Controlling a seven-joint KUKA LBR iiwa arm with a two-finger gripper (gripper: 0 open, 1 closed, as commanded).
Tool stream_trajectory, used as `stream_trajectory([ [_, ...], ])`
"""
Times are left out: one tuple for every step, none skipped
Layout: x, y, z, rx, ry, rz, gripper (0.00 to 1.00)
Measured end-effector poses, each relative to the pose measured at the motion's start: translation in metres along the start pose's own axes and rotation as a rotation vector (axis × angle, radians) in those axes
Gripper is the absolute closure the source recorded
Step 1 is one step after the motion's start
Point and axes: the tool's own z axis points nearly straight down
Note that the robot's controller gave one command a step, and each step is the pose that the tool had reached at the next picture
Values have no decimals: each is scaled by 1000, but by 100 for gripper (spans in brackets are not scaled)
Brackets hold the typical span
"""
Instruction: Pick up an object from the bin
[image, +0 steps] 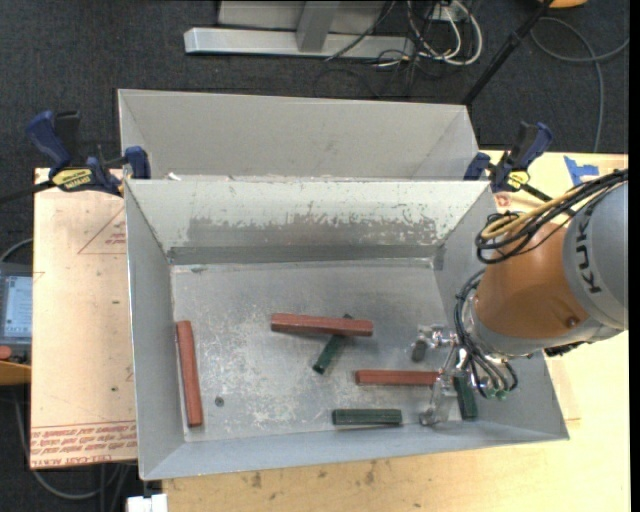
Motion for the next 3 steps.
stream_trajectory([
  [-11,20,0,1,-3,-113,0],
  [-11,21,0,1,-3,-113,0],
  [-12,21,0,1,-2,-113,0],
])
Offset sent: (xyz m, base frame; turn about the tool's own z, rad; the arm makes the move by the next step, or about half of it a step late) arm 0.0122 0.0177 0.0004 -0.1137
